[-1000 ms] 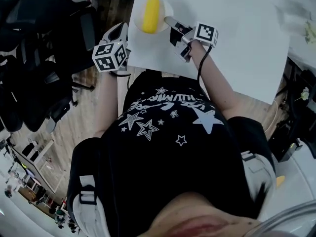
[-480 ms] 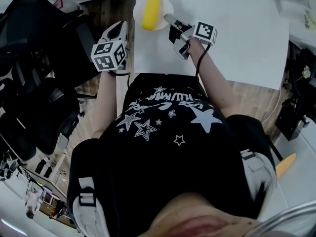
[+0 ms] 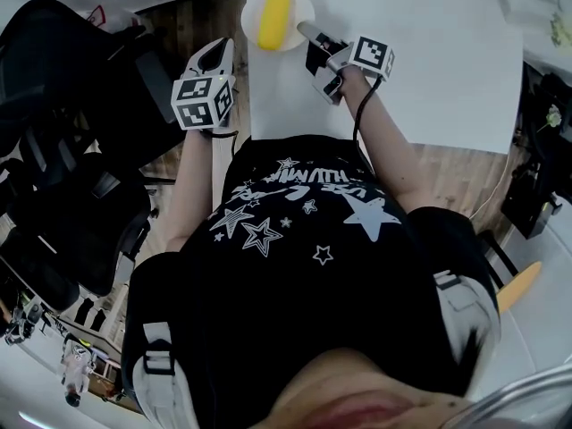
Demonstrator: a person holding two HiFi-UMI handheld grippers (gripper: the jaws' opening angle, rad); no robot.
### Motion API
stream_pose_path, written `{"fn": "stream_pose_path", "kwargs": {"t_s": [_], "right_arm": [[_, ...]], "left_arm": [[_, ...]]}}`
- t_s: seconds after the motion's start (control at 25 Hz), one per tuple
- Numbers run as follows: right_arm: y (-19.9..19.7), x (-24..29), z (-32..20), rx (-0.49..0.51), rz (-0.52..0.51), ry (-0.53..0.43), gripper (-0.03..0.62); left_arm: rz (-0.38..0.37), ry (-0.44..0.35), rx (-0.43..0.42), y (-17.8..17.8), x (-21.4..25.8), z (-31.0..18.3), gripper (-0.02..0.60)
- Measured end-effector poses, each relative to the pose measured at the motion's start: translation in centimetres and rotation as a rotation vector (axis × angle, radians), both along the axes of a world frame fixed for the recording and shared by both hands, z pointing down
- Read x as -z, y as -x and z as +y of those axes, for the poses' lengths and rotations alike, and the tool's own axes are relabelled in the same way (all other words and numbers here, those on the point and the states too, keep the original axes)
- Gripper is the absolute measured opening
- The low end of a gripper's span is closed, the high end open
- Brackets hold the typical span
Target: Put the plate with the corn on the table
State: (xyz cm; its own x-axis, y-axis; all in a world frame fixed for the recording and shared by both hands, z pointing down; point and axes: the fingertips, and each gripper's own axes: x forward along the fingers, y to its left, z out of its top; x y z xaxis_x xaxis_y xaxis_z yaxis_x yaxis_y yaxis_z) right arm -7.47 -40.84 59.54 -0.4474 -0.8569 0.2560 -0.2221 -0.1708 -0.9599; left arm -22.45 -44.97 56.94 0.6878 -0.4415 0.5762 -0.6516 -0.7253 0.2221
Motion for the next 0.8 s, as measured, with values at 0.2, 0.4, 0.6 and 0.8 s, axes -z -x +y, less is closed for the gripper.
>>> {"fn": "stream_pose_path", "kwargs": {"t_s": [0.2, 0.4, 0.6, 0.8], "right_arm": [[0.0, -0.6, 0.1, 0.004, 0.02, 0.051, 0.032], [-0.1, -0.9, 0.4, 0.001, 0.028, 0.076, 0.031], [-0.1, -1.4, 1.1, 0.006, 0.055, 0.141, 0.021], [0.0, -1.8, 1.4, 0.015, 0.12, 0.204, 0.015]], "left_arm": [[0.008, 0.013, -0.011, -0.3, -0.4, -0.5, 0.005], [0.018, 0.024, -0.009, -0.6, -0.6, -0.4, 0.005], [0.017, 0.03, -0.01, -0.9, -0.7, -0.2, 0.005], [0.016, 0.029, -0.008, -0.9, -0.5, -0.2, 0.005]]}}
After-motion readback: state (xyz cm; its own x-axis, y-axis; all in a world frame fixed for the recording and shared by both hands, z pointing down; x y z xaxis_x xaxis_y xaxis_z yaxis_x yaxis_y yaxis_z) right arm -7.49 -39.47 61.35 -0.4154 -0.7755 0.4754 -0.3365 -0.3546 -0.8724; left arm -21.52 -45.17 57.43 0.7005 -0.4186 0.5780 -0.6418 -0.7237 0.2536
